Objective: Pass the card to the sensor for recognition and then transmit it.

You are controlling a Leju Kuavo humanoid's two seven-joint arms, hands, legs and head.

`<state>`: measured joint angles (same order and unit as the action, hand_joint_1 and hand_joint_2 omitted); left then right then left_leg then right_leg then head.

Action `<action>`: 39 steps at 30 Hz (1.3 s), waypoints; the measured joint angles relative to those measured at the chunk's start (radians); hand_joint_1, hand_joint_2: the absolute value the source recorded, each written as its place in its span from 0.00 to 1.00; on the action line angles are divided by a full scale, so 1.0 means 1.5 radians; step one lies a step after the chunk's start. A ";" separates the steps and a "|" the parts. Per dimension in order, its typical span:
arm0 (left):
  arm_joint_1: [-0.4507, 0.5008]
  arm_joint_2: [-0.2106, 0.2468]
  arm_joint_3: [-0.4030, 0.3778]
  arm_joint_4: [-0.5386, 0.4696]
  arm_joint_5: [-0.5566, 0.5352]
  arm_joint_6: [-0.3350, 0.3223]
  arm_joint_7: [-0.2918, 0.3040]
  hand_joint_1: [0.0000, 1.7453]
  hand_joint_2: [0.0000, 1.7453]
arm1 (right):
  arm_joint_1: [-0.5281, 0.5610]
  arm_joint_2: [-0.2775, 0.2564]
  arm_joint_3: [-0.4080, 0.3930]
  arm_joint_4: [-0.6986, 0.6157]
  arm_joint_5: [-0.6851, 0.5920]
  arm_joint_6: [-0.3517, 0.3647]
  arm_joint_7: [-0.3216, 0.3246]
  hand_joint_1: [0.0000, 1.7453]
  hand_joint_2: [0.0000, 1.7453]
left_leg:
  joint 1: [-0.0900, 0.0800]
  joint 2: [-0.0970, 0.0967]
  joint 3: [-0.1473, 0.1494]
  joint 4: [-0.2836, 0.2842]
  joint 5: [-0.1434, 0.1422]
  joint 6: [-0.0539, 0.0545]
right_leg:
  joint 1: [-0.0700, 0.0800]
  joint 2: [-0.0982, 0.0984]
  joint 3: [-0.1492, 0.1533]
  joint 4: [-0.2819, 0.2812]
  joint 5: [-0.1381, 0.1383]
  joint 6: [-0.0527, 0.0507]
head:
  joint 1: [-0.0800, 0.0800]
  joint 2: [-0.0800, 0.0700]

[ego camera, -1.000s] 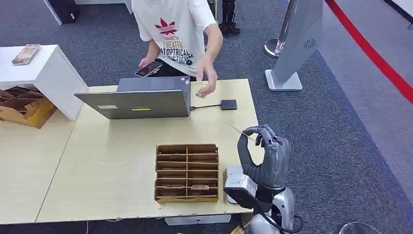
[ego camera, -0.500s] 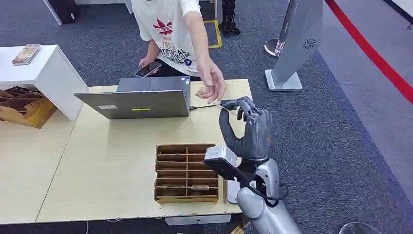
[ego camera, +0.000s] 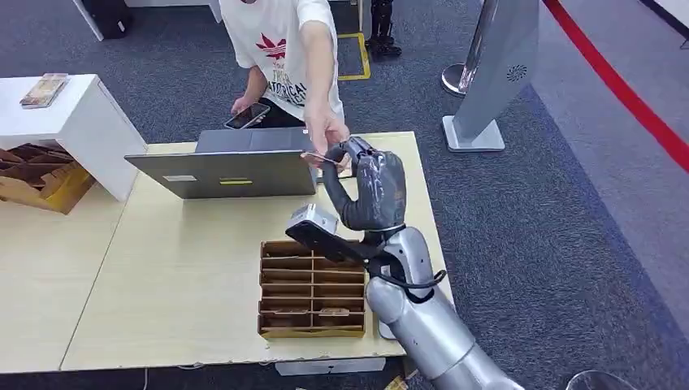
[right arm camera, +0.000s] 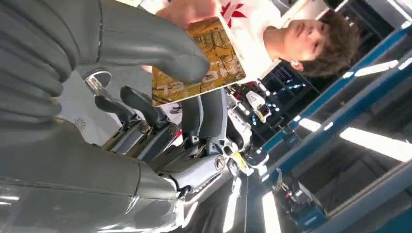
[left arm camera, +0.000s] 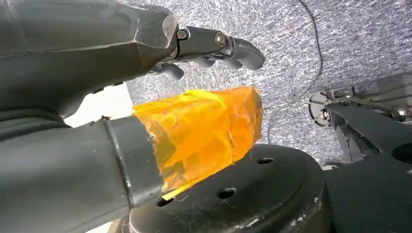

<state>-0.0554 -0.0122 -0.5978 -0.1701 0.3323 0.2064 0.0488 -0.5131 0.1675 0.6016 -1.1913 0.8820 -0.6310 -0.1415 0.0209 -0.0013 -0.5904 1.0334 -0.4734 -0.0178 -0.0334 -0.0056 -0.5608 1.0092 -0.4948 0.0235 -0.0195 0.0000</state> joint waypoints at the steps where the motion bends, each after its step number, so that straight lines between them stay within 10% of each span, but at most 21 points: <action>1: 0.000 0.000 -0.002 0.000 0.000 0.000 0.000 0.00 0.00 | -0.004 0.001 0.002 0.010 0.004 0.000 0.003 0.40 1.00 | 0.000 0.000 0.000 0.000 0.000 0.000 | 0.000 0.000 0.000 0.000 0.000 0.000 | 0.000 0.000; 2: -0.001 0.000 -0.004 0.000 0.000 0.000 0.001 0.00 0.00 | -0.009 0.002 0.003 0.022 0.007 0.000 0.004 0.02 1.00 | 0.000 0.000 0.000 0.000 0.000 0.000 | 0.000 0.000 0.000 0.000 0.000 0.000 | 0.000 0.000; 7: -0.001 0.001 -0.005 0.000 0.000 -0.001 0.002 0.00 0.00 | -0.020 0.004 0.011 0.066 0.010 0.017 0.017 0.00 1.00 | 0.000 0.000 0.000 0.000 0.000 0.000 | 0.000 0.000 0.000 0.000 0.000 0.000 | 0.000 0.000; 8: -0.001 0.001 -0.005 0.000 0.000 -0.001 0.002 0.00 0.00 | -0.022 0.004 0.012 0.076 0.008 0.026 0.021 0.00 0.00 | 0.000 0.000 0.000 0.000 0.000 0.000 | 0.000 0.000 0.000 0.000 0.000 0.000 | 0.000 0.000; 16: 0.003 0.002 -0.004 0.000 0.019 -0.001 -0.010 0.00 0.00 | 0.002 0.008 0.041 0.081 -0.091 0.164 0.007 0.00 0.00 | 0.000 0.000 0.000 0.000 0.000 0.000 | 0.000 0.000 0.000 0.000 0.000 0.000 | 0.000 0.000; 24: 0.014 0.003 -0.002 0.000 0.042 -0.002 -0.030 0.00 0.00 | 0.086 -0.014 0.091 -0.059 -0.480 0.453 -0.044 0.00 0.00 | 0.000 0.000 0.000 0.000 0.000 0.000 | 0.000 0.000 -0.001 0.000 -0.001 0.000 | 0.000 0.000; 39: 0.023 0.007 0.010 0.000 0.057 0.000 -0.036 0.00 0.00 | 0.218 -0.101 0.070 -0.168 -0.753 0.579 -0.051 0.00 0.00 | 0.000 0.000 0.000 0.000 0.000 0.000 | 0.000 0.000 -0.001 0.000 0.000 0.000 | 0.000 0.000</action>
<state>-0.0201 -0.0011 -0.5825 -0.1701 0.4177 0.2060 -0.0057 -0.1855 0.0164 0.7062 -1.4439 -0.2474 0.2369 -0.2186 0.0209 -0.0012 -0.5907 1.0335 -0.4740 -0.0180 -0.0333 -0.0053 -0.5617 1.0088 -0.4955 0.0239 -0.0195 0.0000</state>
